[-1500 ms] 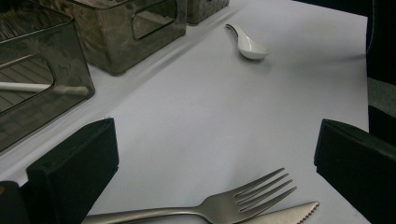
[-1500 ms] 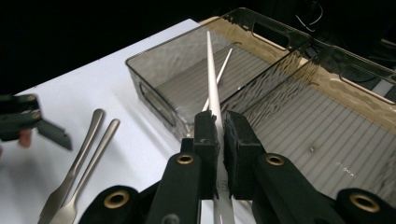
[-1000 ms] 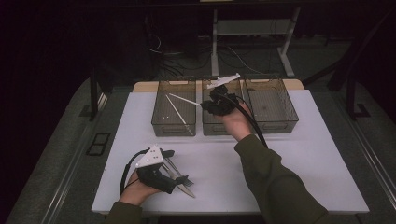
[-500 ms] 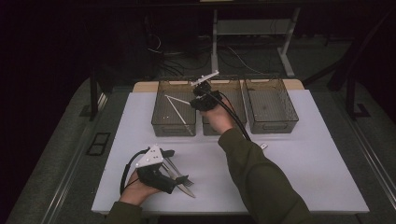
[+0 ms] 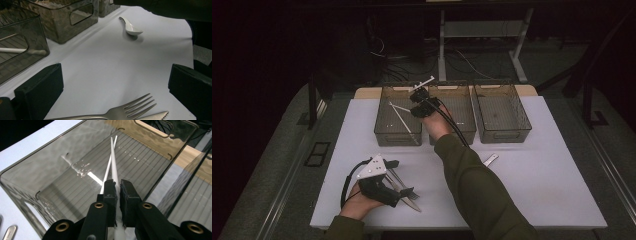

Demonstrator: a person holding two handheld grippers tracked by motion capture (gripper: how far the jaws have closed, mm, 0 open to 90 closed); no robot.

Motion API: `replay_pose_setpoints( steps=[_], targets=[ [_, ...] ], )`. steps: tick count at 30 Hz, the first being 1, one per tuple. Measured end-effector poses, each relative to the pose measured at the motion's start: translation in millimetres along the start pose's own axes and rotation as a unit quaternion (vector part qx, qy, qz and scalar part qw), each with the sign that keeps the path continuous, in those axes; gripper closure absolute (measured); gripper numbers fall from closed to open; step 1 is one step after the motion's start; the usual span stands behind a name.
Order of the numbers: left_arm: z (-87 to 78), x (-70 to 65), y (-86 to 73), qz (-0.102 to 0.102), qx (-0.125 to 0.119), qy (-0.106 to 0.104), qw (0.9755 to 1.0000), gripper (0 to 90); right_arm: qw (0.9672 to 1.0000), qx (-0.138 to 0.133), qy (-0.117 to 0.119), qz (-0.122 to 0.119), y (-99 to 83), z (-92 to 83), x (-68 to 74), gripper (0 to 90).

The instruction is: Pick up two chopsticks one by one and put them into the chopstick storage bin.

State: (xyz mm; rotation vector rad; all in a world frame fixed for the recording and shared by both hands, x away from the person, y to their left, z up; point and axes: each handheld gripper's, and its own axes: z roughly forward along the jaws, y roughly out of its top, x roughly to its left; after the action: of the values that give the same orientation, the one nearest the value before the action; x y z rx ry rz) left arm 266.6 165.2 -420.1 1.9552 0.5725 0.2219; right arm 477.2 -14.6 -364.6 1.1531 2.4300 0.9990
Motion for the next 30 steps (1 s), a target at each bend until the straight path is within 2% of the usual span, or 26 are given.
replay_pose_setpoints(
  steps=[11,15,19,23,25,30],
  targets=[
    [-0.5,0.4,0.3,-0.001,-0.002,-0.001,1.0,0.0,0.9999,0.011,0.0,-0.003,5.4,14.1,9.5,83.7],
    [-0.1,0.3,0.5,0.001,-0.001,-0.001,1.0,0.0,0.9996,0.026,0.008,0.0,2.7,19.7,10.1,82.8],
    [-0.3,0.4,0.5,0.001,-0.001,-0.002,1.0,0.0,0.999,0.03,0.032,-0.008,1.6,22.9,13.1,80.6],
    [-0.3,0.4,0.5,0.001,0.0,-0.002,1.0,0.0,0.999,0.022,0.037,-0.015,2.7,19.5,15.2,74.6],
    [-0.5,0.5,0.4,0.001,-0.001,-0.002,1.0,0.0,0.9989,0.02,0.041,-0.01,3.0,16.4,14.8,71.6],
    [-0.8,0.8,0.1,0.001,0.0,-0.001,1.0,0.0,0.9979,0.008,0.063,-0.012,1.3,1.7,11.7,62.4]
  ],
)
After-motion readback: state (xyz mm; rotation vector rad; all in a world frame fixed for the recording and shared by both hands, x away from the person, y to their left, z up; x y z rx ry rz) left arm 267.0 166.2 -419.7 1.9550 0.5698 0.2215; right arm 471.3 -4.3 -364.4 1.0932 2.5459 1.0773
